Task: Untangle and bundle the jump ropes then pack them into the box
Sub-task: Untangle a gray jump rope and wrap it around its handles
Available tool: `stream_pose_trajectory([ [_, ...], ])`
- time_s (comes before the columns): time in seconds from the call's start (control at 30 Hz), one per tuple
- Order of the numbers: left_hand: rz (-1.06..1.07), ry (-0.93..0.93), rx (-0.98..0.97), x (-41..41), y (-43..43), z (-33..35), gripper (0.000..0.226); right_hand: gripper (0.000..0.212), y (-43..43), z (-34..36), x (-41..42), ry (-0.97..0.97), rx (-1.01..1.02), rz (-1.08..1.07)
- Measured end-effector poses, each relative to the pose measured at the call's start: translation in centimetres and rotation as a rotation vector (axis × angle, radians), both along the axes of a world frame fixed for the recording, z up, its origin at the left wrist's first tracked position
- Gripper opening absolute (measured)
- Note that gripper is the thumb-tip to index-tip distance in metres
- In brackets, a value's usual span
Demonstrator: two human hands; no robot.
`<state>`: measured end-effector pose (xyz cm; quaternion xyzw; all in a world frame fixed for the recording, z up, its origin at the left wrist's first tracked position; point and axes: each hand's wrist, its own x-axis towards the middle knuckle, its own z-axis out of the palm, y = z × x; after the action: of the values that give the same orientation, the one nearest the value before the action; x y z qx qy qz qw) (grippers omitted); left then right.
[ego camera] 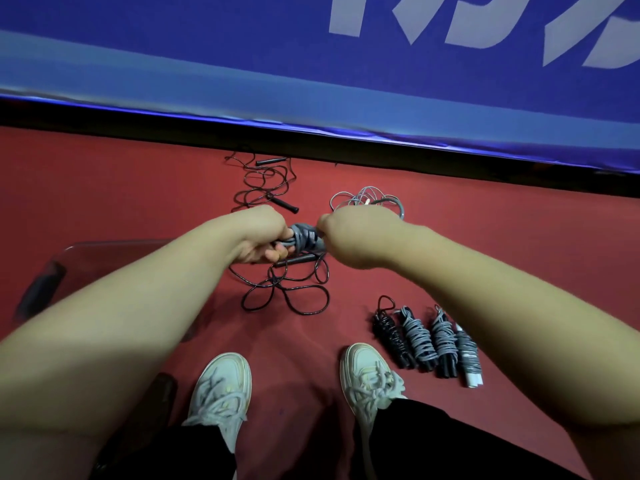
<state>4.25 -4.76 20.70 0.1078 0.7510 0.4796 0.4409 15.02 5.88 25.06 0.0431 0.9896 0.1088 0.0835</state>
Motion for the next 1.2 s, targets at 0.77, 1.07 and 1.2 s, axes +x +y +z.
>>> stream_pose_trajectory([
  [0.77, 0.017, -0.256, 0.719, -0.9, -2.5, 4.3, 0.02, 0.015, 3.4, -7.1, 0.1, 0.104, -0.907, -0.178],
  [1.07, -0.456, 0.277, 0.24, 0.7, -2.1, 3.7, 0.013, 0.015, 8.8, -5.4, 0.0, 0.0, -0.731, -0.297],
  [1.2, -0.525, 0.34, 0.036, 1.8, -0.9, 2.5, 0.011, 0.024, 8.2, -2.2, -1.0, -0.043, -0.473, -0.213],
])
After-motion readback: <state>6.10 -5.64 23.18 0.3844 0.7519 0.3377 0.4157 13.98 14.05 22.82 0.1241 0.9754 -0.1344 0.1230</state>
